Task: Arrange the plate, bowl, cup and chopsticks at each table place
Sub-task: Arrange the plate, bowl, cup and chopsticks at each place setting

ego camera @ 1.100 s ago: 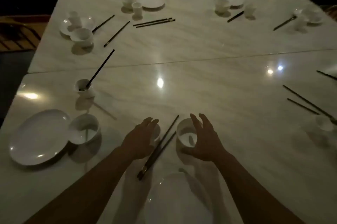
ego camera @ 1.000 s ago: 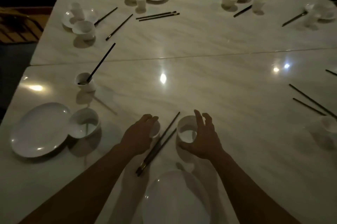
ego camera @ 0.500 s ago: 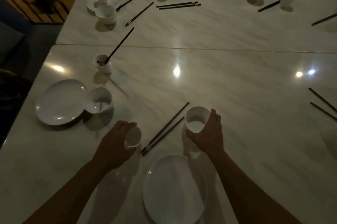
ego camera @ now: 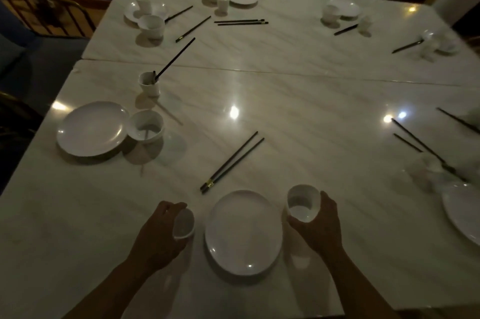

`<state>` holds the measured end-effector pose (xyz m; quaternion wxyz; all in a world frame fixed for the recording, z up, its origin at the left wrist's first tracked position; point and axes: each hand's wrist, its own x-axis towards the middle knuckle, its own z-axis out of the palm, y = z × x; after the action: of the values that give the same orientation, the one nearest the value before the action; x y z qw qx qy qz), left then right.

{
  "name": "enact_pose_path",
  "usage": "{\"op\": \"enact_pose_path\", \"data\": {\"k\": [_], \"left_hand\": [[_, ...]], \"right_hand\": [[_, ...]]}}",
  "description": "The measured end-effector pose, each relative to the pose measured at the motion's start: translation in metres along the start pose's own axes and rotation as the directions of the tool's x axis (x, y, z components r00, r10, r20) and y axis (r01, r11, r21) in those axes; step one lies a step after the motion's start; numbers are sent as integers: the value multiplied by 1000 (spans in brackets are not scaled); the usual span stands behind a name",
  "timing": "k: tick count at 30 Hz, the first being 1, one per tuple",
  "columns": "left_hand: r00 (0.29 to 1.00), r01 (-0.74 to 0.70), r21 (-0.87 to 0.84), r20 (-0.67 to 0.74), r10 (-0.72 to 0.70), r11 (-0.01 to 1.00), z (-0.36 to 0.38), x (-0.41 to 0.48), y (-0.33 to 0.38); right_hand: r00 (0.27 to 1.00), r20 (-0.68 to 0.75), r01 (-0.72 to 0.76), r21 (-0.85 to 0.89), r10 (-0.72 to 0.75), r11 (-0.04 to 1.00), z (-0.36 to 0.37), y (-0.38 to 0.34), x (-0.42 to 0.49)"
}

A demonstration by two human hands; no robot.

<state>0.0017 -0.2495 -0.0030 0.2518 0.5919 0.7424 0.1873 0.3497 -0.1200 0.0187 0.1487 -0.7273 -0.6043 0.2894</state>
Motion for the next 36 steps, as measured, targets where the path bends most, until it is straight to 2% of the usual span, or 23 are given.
{"op": "enact_pose_path", "data": {"k": [6, 16, 21, 25, 29, 36], "left_hand": [[999, 31, -74, -33, -33, 997, 10, -21, -2], [999, 6, -29, -52, -7, 1000, 12, -32, -2], [990, 69, -88, -114, -79, 994, 14, -35, 3], [990, 84, -103, -104, -94, 991, 17, -34, 3], [989, 84, -113, -110, -96, 990, 20, -32, 6], [989, 72, -110, -121, -85, 991, 28, -34, 6]], "right_hand": [[999, -23, -27, 4, 27, 1000, 4, 31, -46], [999, -44, -3, 80, 7, 997, 18, 45, -64], [997, -70, 29, 126, -20, 992, 15, 46, -67], [998, -66, 22, 137, -13, 990, 7, 46, -67], [995, -73, 70, 123, -62, 990, 5, 50, -62], [999, -36, 34, 80, -31, 996, 3, 54, -55]]}}
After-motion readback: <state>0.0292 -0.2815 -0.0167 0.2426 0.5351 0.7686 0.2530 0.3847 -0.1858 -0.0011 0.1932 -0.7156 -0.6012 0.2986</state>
